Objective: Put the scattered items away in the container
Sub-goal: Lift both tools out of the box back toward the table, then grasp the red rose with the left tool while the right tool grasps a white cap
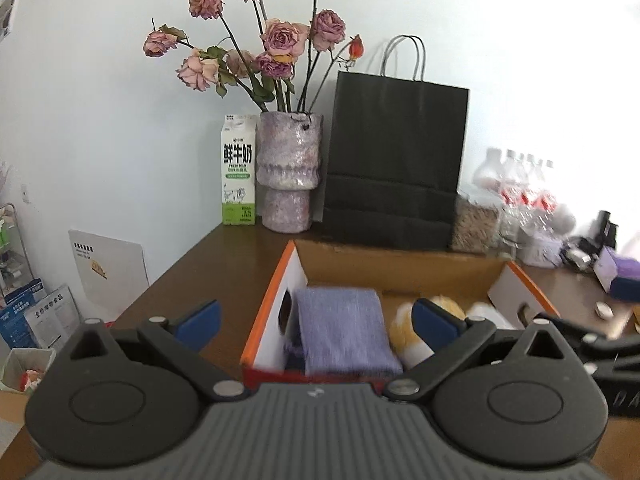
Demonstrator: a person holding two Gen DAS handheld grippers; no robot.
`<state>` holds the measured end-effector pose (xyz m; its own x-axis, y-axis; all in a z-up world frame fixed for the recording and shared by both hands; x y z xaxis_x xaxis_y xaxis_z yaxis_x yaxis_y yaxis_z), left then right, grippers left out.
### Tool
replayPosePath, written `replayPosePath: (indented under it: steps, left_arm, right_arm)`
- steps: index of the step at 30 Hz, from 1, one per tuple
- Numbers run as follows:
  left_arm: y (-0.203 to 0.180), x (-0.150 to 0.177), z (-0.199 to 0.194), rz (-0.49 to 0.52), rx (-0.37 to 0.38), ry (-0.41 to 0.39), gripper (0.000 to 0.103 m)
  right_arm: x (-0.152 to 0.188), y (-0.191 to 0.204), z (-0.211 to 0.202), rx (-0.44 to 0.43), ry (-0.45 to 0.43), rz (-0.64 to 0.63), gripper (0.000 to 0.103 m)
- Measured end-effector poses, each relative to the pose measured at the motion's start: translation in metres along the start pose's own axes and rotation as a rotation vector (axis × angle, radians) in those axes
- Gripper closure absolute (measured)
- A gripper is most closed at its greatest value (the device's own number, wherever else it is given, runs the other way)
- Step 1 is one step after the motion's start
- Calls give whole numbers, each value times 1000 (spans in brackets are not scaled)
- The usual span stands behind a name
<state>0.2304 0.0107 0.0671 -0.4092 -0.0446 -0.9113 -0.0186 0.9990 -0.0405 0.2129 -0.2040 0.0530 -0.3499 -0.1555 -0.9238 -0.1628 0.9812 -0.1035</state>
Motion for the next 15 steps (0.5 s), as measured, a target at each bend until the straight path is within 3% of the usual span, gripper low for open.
replayPosePath:
  steps: [15]
  left_arm:
    - [9,89,-58,60,70,172,0]
  right_arm:
    - [102,-8,-60,-27,181,6,0]
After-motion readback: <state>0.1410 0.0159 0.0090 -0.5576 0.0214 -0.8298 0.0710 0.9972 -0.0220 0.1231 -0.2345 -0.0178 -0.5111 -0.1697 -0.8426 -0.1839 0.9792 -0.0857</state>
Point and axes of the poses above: each gripper's, at about its wrist camera, not at the fingertips, and z roughly the way its jaws point, y to its left, x to its underside, the point moved 4 cm from there along z, roughly the way its jaws point
